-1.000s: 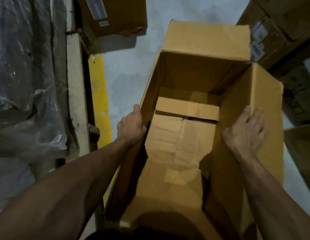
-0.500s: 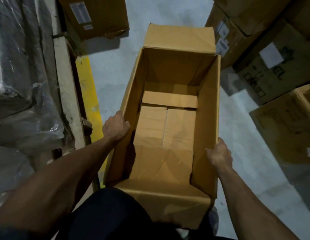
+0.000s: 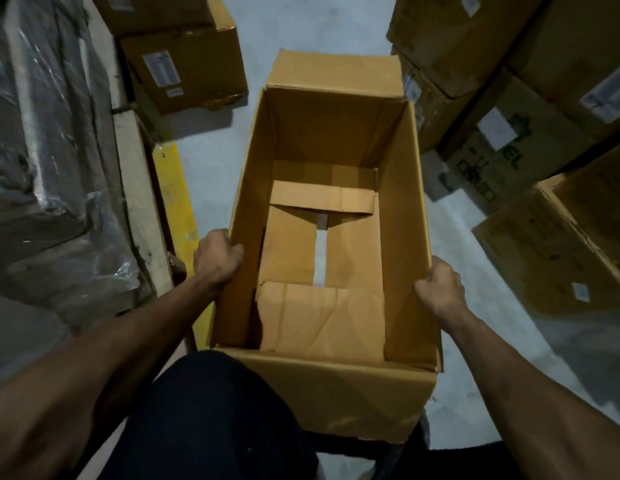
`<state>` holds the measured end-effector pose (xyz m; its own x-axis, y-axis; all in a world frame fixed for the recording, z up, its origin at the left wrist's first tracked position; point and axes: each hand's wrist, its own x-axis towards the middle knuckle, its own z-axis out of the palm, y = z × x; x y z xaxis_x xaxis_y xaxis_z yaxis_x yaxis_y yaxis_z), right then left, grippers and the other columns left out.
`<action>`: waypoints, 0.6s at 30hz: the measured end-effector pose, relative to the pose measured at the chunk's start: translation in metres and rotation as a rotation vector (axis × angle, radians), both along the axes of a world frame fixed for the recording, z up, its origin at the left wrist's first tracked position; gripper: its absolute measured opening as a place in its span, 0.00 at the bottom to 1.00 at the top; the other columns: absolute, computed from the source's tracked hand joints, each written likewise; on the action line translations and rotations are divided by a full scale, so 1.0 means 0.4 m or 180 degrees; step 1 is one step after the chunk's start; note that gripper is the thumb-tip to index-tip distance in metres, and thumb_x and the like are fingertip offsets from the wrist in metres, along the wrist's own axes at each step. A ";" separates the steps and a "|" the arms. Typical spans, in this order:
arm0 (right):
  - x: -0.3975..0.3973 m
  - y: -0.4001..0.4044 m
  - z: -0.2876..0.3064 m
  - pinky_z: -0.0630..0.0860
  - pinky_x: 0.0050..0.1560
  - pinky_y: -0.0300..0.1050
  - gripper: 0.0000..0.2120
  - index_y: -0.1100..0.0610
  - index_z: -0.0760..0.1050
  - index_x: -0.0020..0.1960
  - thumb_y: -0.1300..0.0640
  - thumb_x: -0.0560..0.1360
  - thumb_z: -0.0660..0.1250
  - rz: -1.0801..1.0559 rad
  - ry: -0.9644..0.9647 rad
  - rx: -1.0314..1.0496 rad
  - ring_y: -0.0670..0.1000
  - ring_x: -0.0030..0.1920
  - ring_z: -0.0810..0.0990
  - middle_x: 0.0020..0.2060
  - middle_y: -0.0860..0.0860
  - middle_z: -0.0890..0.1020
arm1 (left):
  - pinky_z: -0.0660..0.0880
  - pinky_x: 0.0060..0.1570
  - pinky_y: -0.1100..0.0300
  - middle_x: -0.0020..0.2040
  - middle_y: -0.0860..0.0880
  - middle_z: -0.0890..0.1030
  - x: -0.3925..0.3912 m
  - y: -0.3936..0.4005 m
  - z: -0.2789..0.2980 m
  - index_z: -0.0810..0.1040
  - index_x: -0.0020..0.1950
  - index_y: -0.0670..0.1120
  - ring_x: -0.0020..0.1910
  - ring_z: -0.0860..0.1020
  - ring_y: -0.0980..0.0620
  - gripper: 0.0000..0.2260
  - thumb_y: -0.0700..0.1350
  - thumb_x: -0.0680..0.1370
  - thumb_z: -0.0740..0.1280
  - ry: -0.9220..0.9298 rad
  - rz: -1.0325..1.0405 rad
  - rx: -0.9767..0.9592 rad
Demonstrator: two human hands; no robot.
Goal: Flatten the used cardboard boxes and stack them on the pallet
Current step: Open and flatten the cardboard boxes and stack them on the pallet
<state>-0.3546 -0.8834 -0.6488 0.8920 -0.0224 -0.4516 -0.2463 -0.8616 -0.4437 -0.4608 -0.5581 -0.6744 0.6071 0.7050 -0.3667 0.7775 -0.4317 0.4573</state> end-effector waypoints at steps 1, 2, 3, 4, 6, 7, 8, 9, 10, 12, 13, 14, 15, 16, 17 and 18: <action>0.004 0.000 0.029 0.79 0.55 0.60 0.12 0.55 0.73 0.62 0.62 0.80 0.64 -0.0007 -0.0062 0.0054 0.60 0.51 0.80 0.52 0.57 0.81 | 0.70 0.40 0.54 0.40 0.42 0.78 0.008 0.006 0.027 0.72 0.39 0.44 0.45 0.79 0.39 0.10 0.43 0.79 0.68 -0.0041 0.0043 -0.0005; 0.007 0.001 0.062 0.79 0.54 0.59 0.10 0.54 0.74 0.60 0.62 0.80 0.64 -0.0032 -0.0105 0.0125 0.60 0.50 0.80 0.50 0.57 0.81 | 0.71 0.41 0.54 0.41 0.42 0.78 0.015 0.009 0.056 0.71 0.38 0.45 0.46 0.79 0.39 0.11 0.43 0.79 0.68 -0.0073 0.0076 0.0011; 0.007 0.001 0.093 0.79 0.53 0.59 0.09 0.54 0.74 0.58 0.63 0.80 0.64 -0.0073 -0.0147 0.0220 0.59 0.49 0.80 0.48 0.56 0.81 | 0.72 0.43 0.53 0.43 0.41 0.79 0.018 0.011 0.086 0.71 0.38 0.45 0.47 0.79 0.39 0.11 0.43 0.79 0.68 -0.0100 0.0103 0.0042; 0.006 0.000 0.121 0.80 0.53 0.59 0.09 0.53 0.75 0.57 0.63 0.80 0.63 -0.0126 -0.0193 0.0313 0.59 0.49 0.80 0.48 0.56 0.81 | 0.75 0.45 0.52 0.45 0.41 0.80 0.021 0.011 0.116 0.72 0.39 0.45 0.47 0.79 0.39 0.10 0.43 0.79 0.68 -0.0141 0.0116 0.0075; -0.004 -0.007 0.167 0.80 0.54 0.60 0.09 0.51 0.75 0.56 0.64 0.80 0.64 -0.0213 -0.0294 0.0451 0.59 0.49 0.81 0.48 0.55 0.81 | 0.76 0.48 0.51 0.48 0.40 0.80 0.020 0.006 0.170 0.74 0.44 0.44 0.49 0.79 0.39 0.06 0.44 0.79 0.67 -0.0223 0.0077 0.0183; -0.014 -0.014 0.185 0.80 0.55 0.61 0.09 0.52 0.74 0.56 0.64 0.80 0.64 -0.0239 -0.0357 0.0525 0.59 0.49 0.81 0.48 0.55 0.81 | 0.75 0.48 0.51 0.49 0.41 0.80 0.014 0.000 0.197 0.74 0.47 0.44 0.50 0.79 0.38 0.05 0.44 0.79 0.67 -0.0247 0.0014 0.0255; -0.025 -0.020 0.201 0.80 0.55 0.62 0.09 0.52 0.75 0.56 0.64 0.79 0.64 -0.0277 -0.0412 0.0587 0.60 0.49 0.81 0.48 0.56 0.81 | 0.73 0.48 0.51 0.50 0.41 0.78 0.009 -0.011 0.222 0.73 0.49 0.43 0.52 0.78 0.38 0.05 0.44 0.79 0.66 -0.0273 -0.0045 0.0320; -0.035 -0.026 0.215 0.80 0.56 0.62 0.10 0.53 0.74 0.56 0.65 0.79 0.64 -0.0321 -0.0450 0.0642 0.60 0.49 0.81 0.48 0.56 0.81 | 0.72 0.49 0.50 0.51 0.41 0.77 0.004 -0.023 0.244 0.72 0.52 0.43 0.53 0.77 0.38 0.05 0.43 0.80 0.64 -0.0308 -0.0073 0.0368; -0.043 -0.030 0.224 0.79 0.56 0.62 0.10 0.52 0.74 0.55 0.65 0.79 0.64 -0.0380 -0.0454 0.0687 0.60 0.50 0.80 0.48 0.56 0.81 | 0.71 0.49 0.50 0.53 0.41 0.76 0.001 -0.037 0.262 0.72 0.55 0.42 0.54 0.76 0.38 0.06 0.42 0.80 0.64 -0.0371 -0.0058 0.0382; -0.057 -0.036 0.240 0.79 0.57 0.61 0.11 0.51 0.73 0.54 0.66 0.79 0.64 -0.0512 -0.0486 0.0783 0.60 0.51 0.80 0.49 0.55 0.80 | 0.73 0.55 0.49 0.60 0.40 0.76 -0.001 -0.084 0.297 0.69 0.65 0.40 0.57 0.75 0.40 0.15 0.40 0.79 0.64 -0.0623 -0.0073 0.0487; -0.061 -0.038 0.244 0.79 0.56 0.60 0.11 0.52 0.74 0.55 0.66 0.79 0.63 -0.0563 -0.0508 0.0803 0.60 0.51 0.80 0.49 0.55 0.80 | 0.72 0.63 0.46 0.66 0.39 0.73 0.001 -0.115 0.305 0.67 0.70 0.39 0.63 0.73 0.40 0.20 0.40 0.79 0.65 -0.0669 -0.0201 0.0704; -0.064 -0.039 0.247 0.79 0.56 0.59 0.11 0.52 0.75 0.56 0.66 0.79 0.64 -0.0600 -0.0519 0.0812 0.59 0.51 0.80 0.49 0.55 0.80 | 0.67 0.71 0.44 0.73 0.38 0.68 0.005 -0.152 0.309 0.63 0.75 0.40 0.71 0.68 0.40 0.25 0.41 0.79 0.65 -0.0584 -0.0434 0.1080; -0.066 -0.041 0.248 0.79 0.56 0.58 0.11 0.53 0.75 0.57 0.65 0.79 0.64 -0.0617 -0.0526 0.0839 0.59 0.51 0.80 0.49 0.55 0.80 | 0.60 0.75 0.43 0.77 0.40 0.63 0.010 -0.190 0.307 0.60 0.78 0.42 0.76 0.62 0.40 0.28 0.43 0.79 0.65 -0.0442 -0.0780 0.1457; -0.068 -0.044 0.246 0.79 0.56 0.58 0.11 0.52 0.75 0.57 0.65 0.79 0.64 -0.0632 -0.0524 0.0867 0.59 0.51 0.80 0.49 0.54 0.80 | 0.57 0.77 0.44 0.78 0.42 0.61 0.020 -0.228 0.294 0.59 0.78 0.43 0.78 0.58 0.41 0.28 0.45 0.80 0.63 -0.0363 -0.1232 0.1700; -0.068 -0.046 0.246 0.79 0.56 0.58 0.10 0.52 0.74 0.55 0.65 0.79 0.64 -0.0642 -0.0528 0.0895 0.58 0.51 0.80 0.49 0.54 0.80 | 0.58 0.76 0.44 0.77 0.43 0.63 0.029 -0.267 0.276 0.62 0.77 0.44 0.77 0.59 0.42 0.26 0.47 0.80 0.62 -0.0287 -0.1729 0.1688; -0.067 -0.048 0.247 0.79 0.56 0.59 0.10 0.51 0.73 0.55 0.65 0.79 0.65 -0.0629 -0.0523 0.0909 0.58 0.51 0.80 0.49 0.54 0.80 | 0.61 0.74 0.45 0.75 0.44 0.67 0.039 -0.305 0.250 0.65 0.75 0.45 0.75 0.63 0.44 0.23 0.49 0.81 0.61 -0.0110 -0.2231 0.1476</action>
